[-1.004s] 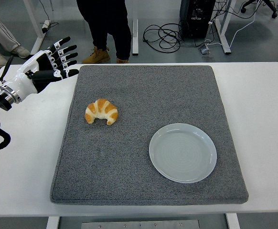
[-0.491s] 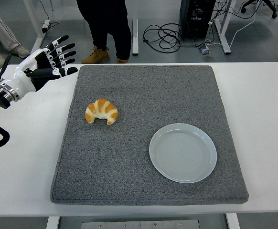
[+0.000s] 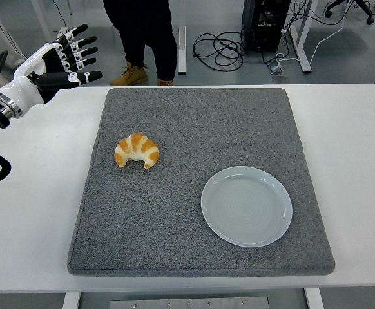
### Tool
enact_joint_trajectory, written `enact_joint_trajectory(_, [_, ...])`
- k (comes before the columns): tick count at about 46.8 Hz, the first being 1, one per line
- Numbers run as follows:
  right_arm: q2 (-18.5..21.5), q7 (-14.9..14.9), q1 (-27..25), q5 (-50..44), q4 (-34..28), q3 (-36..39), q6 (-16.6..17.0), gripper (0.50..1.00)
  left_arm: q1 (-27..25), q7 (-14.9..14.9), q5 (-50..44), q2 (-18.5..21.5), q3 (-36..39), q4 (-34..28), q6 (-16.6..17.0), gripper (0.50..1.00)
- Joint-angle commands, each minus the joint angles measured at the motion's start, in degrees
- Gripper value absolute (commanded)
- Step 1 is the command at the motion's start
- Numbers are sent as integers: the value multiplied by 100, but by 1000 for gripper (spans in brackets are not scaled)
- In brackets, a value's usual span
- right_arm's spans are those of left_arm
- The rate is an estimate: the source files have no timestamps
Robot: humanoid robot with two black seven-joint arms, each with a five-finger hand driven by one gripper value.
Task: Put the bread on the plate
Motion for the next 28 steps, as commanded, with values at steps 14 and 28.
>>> enact_joint_trajectory(14, [0,0,1,0,0,-4,6,1000,-1358,463,1872,-43,1880,28,775,969])
enact_joint_trajectory(28, [0,0,1,0,0,4,-3,1000,-2721,525,2312,-298,3560,19,792,968])
